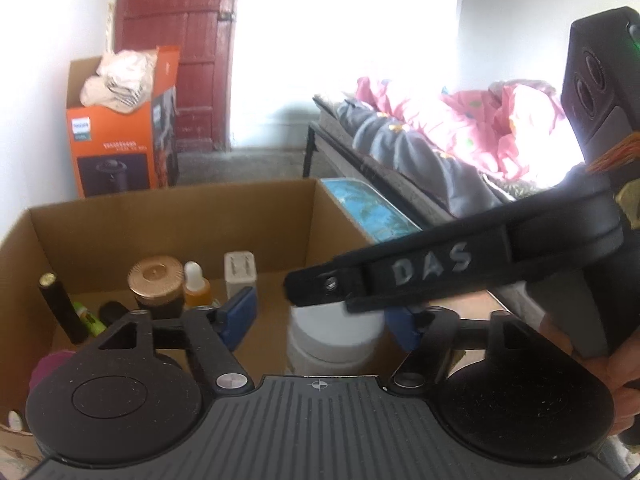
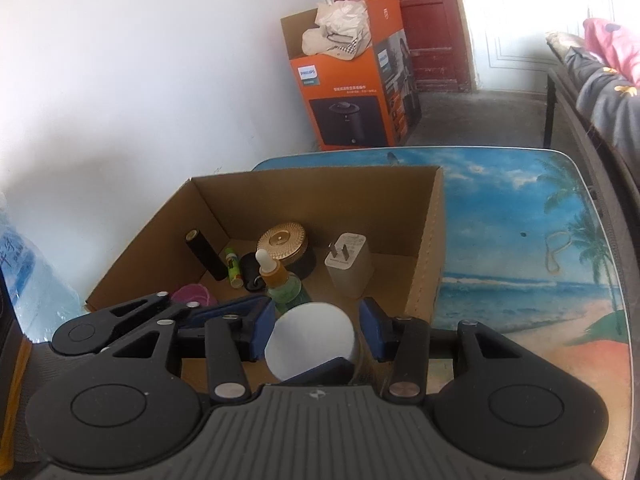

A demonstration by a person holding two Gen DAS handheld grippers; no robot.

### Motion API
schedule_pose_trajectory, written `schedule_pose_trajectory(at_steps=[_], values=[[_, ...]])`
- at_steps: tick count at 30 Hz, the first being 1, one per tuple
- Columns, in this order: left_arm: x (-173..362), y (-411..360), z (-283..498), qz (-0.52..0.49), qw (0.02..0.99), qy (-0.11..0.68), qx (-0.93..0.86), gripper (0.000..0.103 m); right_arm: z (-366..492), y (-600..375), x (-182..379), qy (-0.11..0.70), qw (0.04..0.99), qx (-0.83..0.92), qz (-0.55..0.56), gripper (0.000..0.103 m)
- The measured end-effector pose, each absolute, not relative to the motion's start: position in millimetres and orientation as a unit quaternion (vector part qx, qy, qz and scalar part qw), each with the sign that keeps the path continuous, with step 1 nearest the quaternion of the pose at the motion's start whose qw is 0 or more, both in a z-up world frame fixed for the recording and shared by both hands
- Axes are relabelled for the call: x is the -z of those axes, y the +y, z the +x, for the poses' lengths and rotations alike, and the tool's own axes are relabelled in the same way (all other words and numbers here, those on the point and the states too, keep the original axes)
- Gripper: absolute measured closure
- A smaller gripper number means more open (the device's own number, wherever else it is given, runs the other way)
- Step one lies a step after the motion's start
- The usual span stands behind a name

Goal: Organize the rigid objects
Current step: 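Reach the right gripper into the box and grasp the dropper bottle, then shift the dropper bottle beside the white charger and open the right gripper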

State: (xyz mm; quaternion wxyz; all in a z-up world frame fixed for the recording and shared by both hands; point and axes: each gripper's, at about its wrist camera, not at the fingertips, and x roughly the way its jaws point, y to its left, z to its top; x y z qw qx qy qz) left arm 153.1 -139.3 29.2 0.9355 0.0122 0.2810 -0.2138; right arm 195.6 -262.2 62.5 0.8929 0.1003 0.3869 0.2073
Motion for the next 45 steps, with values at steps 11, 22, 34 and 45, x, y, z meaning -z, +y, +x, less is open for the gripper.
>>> schedule_pose_trajectory(at_steps=[11,22,34,45], values=[[-59,-90,122,-0.005,0.954,0.244,0.172,0.01,179,-247,-100,0.348,0.908,-0.215,0.093,0.052],[-50,-59,141,-0.003,0.952,0.27,0.141,0.025,214,-191,-106,0.37,0.9,-0.228,0.033,0.052],[-21,-68,223,-0.048,0.891,0.4,0.209,0.045,272,-172,-61,0.439,0.871,-0.22,0.019,0.062],[-19,-74,230,-0.053,0.892,0.408,0.186,0.073,276,-176,-43,0.44,0.866,-0.239,0.014,0.085]])
